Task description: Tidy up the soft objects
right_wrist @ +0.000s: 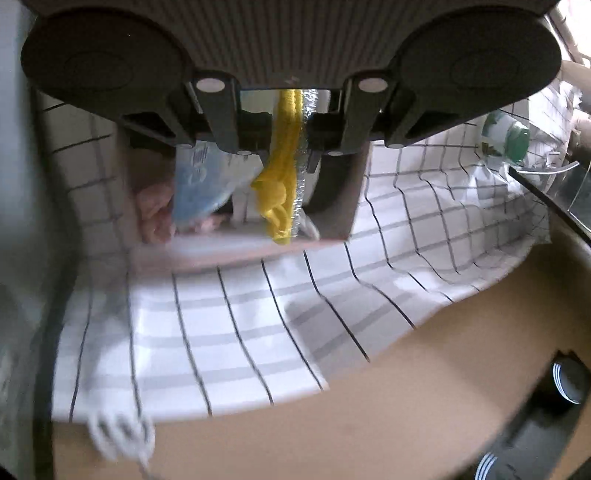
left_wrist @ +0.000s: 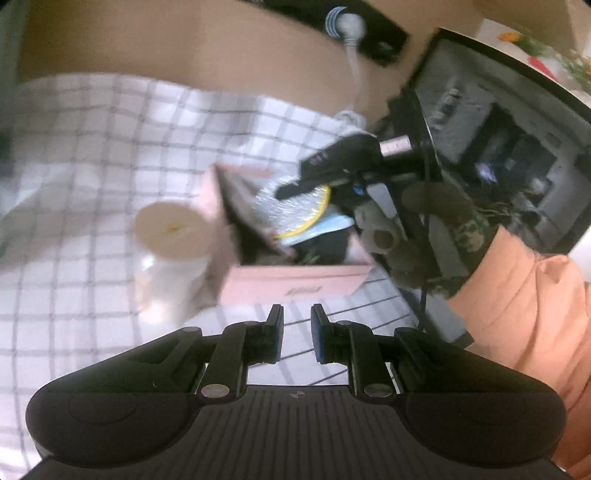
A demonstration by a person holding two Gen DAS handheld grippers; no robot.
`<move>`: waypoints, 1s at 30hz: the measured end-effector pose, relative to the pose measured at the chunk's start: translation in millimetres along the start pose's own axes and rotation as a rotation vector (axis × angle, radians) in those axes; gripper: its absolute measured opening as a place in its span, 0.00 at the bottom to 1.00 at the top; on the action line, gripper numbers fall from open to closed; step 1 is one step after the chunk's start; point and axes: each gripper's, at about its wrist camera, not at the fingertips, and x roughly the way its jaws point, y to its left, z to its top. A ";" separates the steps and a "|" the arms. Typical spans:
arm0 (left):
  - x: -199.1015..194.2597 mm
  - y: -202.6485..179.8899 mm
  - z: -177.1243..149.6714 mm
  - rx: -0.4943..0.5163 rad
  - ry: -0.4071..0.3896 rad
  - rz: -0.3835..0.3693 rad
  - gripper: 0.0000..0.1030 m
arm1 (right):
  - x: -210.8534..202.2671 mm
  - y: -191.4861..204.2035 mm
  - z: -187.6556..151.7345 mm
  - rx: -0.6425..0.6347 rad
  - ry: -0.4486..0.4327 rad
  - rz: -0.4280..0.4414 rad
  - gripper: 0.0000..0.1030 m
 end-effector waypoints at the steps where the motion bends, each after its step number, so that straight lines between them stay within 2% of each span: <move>1: -3.9 5.6 -2.9 -0.018 -0.001 0.014 0.17 | 6.2 -0.1 -4.6 0.006 0.005 -0.007 0.19; 6: -15.3 35.7 -15.7 -0.107 -0.009 0.126 0.17 | 5.1 -7.7 -11.8 0.000 -0.039 -0.008 0.24; 8: -15.4 46.1 -21.1 -0.128 -0.004 0.180 0.17 | -2.2 -6.2 -15.1 -0.012 -0.044 -0.010 0.35; 10: -13.9 58.7 -28.0 -0.159 0.011 0.230 0.17 | -18.3 -2.1 -20.3 -0.022 -0.075 -0.009 0.63; 11: -12.8 64.1 -31.8 -0.171 0.022 0.253 0.17 | -26.8 -0.2 -21.5 -0.025 -0.098 -0.016 0.66; 16: -7.7 79.7 -50.8 -0.177 0.041 0.312 0.17 | -76.7 4.8 -46.2 -0.028 -0.228 -0.087 0.70; 19: -2.9 74.6 -63.5 -0.139 0.010 0.354 0.17 | -91.5 10.3 -68.3 -0.056 -0.259 -0.162 0.70; 21: -0.8 67.0 -74.1 -0.138 -0.020 0.401 0.17 | -96.7 17.8 -87.1 -0.117 -0.251 -0.157 0.70; 25: 0.1 48.2 -93.8 -0.201 -0.070 0.463 0.18 | -93.7 32.3 -137.3 -0.305 -0.220 -0.101 0.73; 28: 6.8 29.1 -106.5 -0.246 -0.098 0.549 0.18 | -72.6 38.3 -170.3 -0.452 -0.151 -0.069 0.73; 30: 13.5 13.2 -118.2 -0.282 -0.119 0.568 0.18 | -59.2 37.4 -187.2 -0.510 -0.095 -0.064 0.73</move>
